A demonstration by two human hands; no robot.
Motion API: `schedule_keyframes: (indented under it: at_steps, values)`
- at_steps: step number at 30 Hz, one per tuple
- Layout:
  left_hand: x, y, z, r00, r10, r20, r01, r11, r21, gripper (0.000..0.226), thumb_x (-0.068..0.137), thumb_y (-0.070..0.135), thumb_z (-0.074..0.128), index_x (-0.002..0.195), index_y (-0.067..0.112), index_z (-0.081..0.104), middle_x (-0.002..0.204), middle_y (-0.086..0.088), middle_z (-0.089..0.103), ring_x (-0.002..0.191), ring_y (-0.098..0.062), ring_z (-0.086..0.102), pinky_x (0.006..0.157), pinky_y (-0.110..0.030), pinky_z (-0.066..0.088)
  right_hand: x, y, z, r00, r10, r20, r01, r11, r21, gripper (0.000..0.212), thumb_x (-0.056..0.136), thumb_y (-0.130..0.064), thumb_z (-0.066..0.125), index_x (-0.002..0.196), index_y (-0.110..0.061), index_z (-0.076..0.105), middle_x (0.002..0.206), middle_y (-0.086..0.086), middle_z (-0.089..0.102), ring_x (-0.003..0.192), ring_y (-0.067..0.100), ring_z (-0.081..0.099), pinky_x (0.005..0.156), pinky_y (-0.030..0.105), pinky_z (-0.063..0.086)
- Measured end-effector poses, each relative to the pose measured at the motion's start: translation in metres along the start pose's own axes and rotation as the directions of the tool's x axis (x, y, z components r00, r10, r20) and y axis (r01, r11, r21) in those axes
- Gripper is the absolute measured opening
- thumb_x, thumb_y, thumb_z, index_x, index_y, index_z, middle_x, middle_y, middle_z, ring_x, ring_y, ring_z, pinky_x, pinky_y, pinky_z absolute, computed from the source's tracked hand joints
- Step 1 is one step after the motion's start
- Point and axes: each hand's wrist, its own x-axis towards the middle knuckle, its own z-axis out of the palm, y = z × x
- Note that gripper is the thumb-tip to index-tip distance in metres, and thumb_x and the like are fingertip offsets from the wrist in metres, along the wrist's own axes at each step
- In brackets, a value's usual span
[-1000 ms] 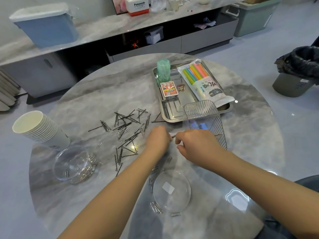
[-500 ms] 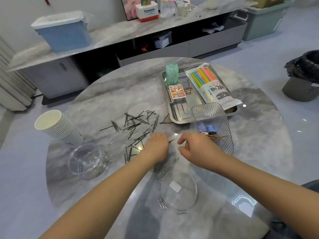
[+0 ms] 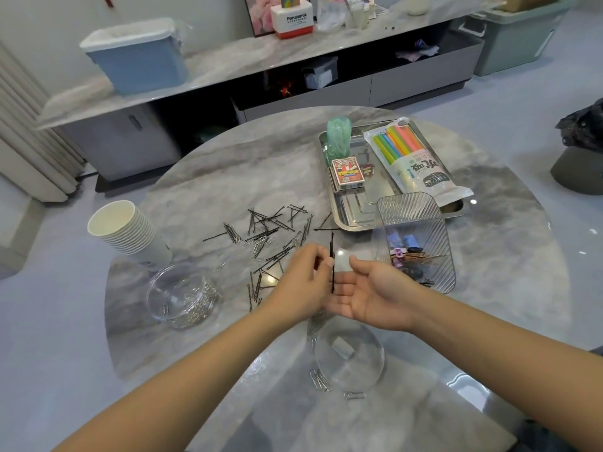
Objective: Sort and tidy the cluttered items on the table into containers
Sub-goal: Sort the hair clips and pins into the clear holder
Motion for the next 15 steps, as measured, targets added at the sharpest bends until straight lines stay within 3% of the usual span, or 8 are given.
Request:
schedule_keyframes:
  at_steps: [2,5,10,15]
  values:
    - [-0.002,-0.007,0.006,0.987,0.154,-0.041,-0.150,0.985,0.085,0.009,0.096,0.021,0.043,0.087,0.024,0.044,0.089,0.013,0.042,0.087,-0.010,0.043,0.075,-0.016,0.033,-0.001,-0.003,0.000,1.000,-0.028,0.003,0.028,0.999,0.044,0.047,0.102,-0.032,0.030,0.105,0.007,0.056,0.090,0.021,0.066,0.081,0.031,0.068,0.072,0.042,0.057]
    - [-0.002,-0.016,0.012,0.967,0.244,-0.066,-0.232,0.960,0.158,0.006,0.089,0.027,0.042,0.090,0.022,0.045,0.094,0.014,0.041,0.096,-0.011,0.042,0.086,-0.021,0.034,0.000,-0.007,-0.002,0.997,-0.069,-0.028,0.069,0.997,-0.021,0.041,0.101,-0.030,0.033,0.099,0.004,0.056,0.091,0.017,0.060,0.086,0.027,0.061,0.071,0.039,0.057]
    - [-0.003,-0.018,0.014,0.980,0.185,-0.080,-0.176,0.979,0.104,0.004,0.090,0.021,0.054,0.089,0.023,0.051,0.103,0.006,0.044,0.104,-0.012,0.044,0.095,-0.021,0.035,0.002,-0.004,-0.003,0.994,-0.108,-0.004,0.106,0.979,-0.172,0.030,0.098,-0.023,0.039,0.106,0.000,0.058,0.094,0.014,0.059,0.088,0.026,0.060,0.088,0.041,0.051]
    - [-0.007,-0.010,0.016,0.987,0.087,-0.135,-0.080,0.995,0.055,0.009,0.088,0.016,0.061,0.087,0.022,0.055,0.098,0.005,0.048,0.100,-0.013,0.048,0.092,-0.024,0.039,0.005,0.001,-0.005,0.979,-0.202,-0.008,0.190,0.934,-0.303,0.030,0.101,-0.018,0.036,0.107,-0.002,0.061,0.090,0.010,0.062,0.083,0.024,0.062,0.079,0.038,0.054]
